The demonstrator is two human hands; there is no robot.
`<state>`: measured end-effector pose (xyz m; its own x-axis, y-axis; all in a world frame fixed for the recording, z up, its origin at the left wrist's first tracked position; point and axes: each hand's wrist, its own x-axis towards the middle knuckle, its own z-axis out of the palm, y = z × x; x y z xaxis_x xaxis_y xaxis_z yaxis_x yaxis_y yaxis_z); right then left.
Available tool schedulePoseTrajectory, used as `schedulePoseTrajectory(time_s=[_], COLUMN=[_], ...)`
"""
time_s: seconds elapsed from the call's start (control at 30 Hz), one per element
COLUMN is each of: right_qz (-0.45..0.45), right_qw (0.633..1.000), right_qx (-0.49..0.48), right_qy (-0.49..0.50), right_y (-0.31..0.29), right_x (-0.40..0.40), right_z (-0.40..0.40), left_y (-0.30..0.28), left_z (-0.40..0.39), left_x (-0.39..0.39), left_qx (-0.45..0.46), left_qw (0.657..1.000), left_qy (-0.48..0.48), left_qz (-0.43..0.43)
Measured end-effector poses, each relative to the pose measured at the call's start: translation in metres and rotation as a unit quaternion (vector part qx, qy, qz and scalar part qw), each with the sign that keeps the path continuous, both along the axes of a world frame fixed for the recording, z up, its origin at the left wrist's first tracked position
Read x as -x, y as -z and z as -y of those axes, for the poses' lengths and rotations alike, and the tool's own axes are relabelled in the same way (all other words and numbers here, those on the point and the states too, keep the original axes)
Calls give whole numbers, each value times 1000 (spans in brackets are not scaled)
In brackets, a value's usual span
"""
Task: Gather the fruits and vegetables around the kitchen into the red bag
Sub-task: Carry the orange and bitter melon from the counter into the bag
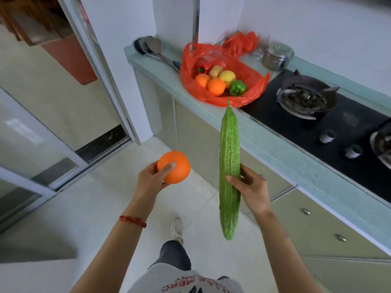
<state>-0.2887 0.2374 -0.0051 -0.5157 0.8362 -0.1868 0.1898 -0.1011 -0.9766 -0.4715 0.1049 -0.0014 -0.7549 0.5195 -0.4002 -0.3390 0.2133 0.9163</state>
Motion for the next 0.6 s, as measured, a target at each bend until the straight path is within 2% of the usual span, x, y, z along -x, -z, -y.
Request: schedulePoseTrajectory(time_s=[0.3, 0.6], right_qz=[6, 29], right_qw=[999, 998], right_qx=[-7, -16], right_qy=[45, 44], right_y=[-10, -2], right_x=[107, 168], right_z=[-107, -208], left_y=[-12, -8], left_z=[-117, -221], left_x=[121, 180], left_qx=[-6, 4], left_qw=[999, 999], left_qy=[45, 51], left_qz=[9, 10])
